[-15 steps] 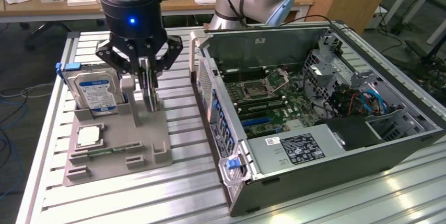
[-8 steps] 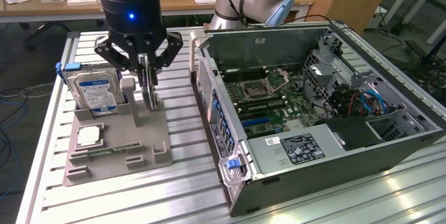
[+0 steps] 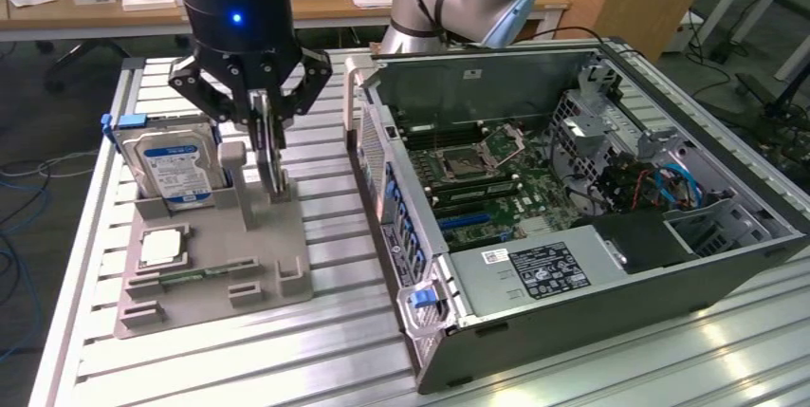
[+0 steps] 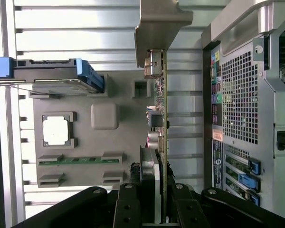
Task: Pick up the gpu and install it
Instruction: 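Pick up the gpu and move the gpu toward the slot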
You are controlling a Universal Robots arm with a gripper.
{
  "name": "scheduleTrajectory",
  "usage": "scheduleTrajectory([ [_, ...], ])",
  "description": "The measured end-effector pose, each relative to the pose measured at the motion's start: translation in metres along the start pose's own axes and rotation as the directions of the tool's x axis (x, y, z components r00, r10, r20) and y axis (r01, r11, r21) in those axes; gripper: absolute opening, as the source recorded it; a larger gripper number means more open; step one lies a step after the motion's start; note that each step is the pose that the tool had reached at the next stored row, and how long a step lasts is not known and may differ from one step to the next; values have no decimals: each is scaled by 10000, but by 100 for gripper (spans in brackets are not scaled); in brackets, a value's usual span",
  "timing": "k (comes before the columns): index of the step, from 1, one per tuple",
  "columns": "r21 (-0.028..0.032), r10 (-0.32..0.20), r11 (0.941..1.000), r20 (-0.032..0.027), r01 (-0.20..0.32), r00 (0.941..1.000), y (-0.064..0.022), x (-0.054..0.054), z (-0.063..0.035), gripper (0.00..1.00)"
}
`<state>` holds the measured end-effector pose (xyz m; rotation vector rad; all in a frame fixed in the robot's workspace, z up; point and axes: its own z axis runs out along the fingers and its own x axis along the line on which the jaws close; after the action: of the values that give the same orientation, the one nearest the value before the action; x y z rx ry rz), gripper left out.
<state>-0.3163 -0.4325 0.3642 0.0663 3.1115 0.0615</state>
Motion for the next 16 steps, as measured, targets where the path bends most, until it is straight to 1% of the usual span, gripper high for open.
scheduleTrajectory([
  [9, -1, 0, 10000, 0, 0, 10000, 3, -2, -67, 28],
  [14, 3, -1, 10000, 1, 1, 10000, 6, -4, -158, 28],
  [15, -21, 0, 10000, 4, 0, 10000, 7, -4, -167, 28],
  [16, -61, 1, 10000, 2, -1, 10000, 7, -4, -172, 28],
])
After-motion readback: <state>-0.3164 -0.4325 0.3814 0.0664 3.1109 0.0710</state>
